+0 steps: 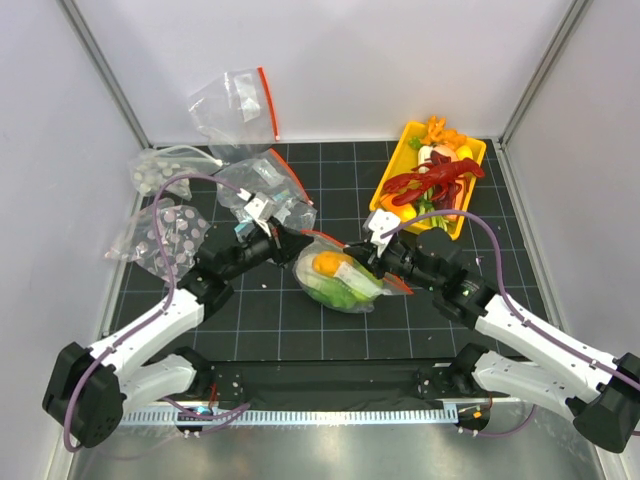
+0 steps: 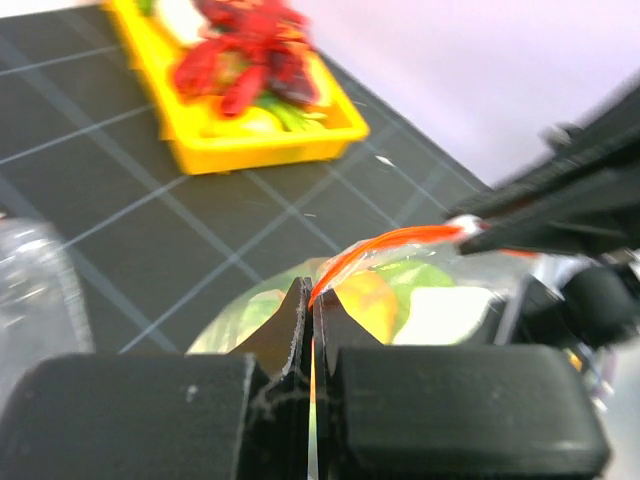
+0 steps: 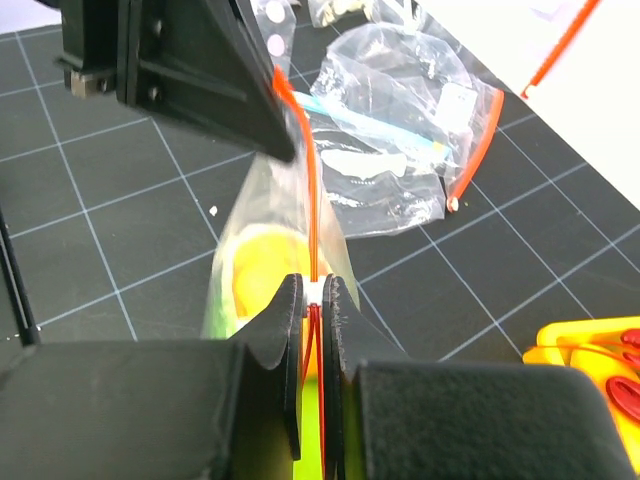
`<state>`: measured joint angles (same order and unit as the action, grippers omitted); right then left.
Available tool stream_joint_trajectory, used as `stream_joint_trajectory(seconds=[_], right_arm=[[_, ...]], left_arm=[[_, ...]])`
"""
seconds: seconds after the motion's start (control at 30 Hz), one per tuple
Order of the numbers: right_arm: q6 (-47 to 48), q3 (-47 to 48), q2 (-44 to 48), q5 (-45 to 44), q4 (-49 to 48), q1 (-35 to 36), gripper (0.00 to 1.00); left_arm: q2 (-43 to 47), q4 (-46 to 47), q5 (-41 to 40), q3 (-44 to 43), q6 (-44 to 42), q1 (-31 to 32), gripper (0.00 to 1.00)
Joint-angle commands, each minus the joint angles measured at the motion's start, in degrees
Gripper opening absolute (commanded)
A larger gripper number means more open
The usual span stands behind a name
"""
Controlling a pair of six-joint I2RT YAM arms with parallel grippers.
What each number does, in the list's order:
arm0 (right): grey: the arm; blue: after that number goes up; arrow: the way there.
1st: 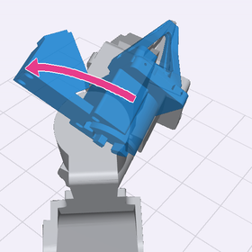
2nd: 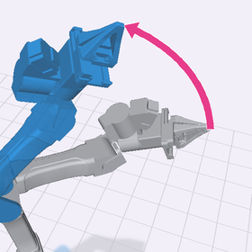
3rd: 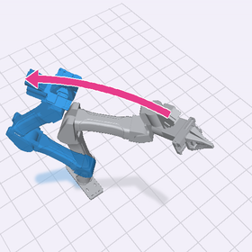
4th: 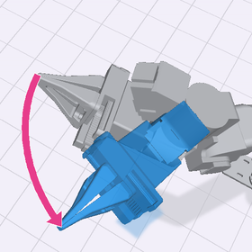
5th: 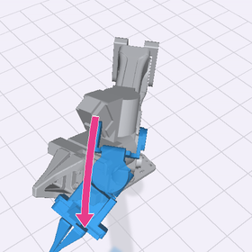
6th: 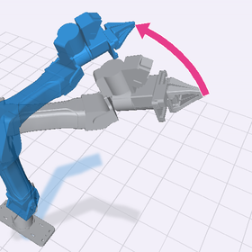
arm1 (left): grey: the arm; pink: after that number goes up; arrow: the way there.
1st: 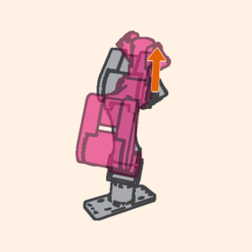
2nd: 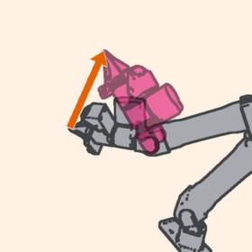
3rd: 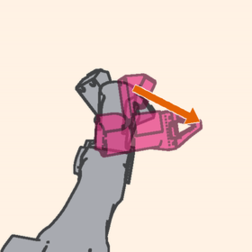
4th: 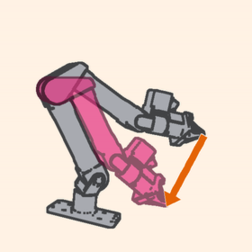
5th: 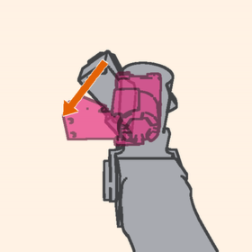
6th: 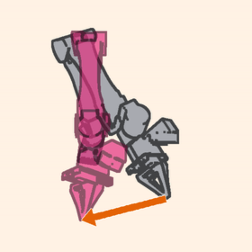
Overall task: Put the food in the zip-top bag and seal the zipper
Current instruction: Zip the zipper food storage bag at the center of the board.
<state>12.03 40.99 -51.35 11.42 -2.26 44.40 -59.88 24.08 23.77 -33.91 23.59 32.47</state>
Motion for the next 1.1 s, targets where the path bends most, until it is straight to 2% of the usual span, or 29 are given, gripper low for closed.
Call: stream_joint_trajectory(seconds=[0.0,0.3,0.43,1.07], right_arm=[[-0.2,1.9,1.3,-2.8,1.2,-0.5,0.01],[-0.5,1.9,1.2,-4.7,1.3,-0.5,0.01],[-0.7,1.8,1.3,-6.4,1.4,-0.5,0.01],[-2.4,0.1,2.5,-16.2,0.2,-0.9,0.01]], left_arm=[[2.3,-5.3,-16.0,-0.1,-1.3,-2.3,0.00],[5.0,-12.0,-35.5,0.4,5.0,-3.5,0.00],[7.3,-12.3,-40.3,1.8,6.6,-3.6,0.00],[12.0,-12.2,-46.4,4.6,7.6,-3.6,0.00]])
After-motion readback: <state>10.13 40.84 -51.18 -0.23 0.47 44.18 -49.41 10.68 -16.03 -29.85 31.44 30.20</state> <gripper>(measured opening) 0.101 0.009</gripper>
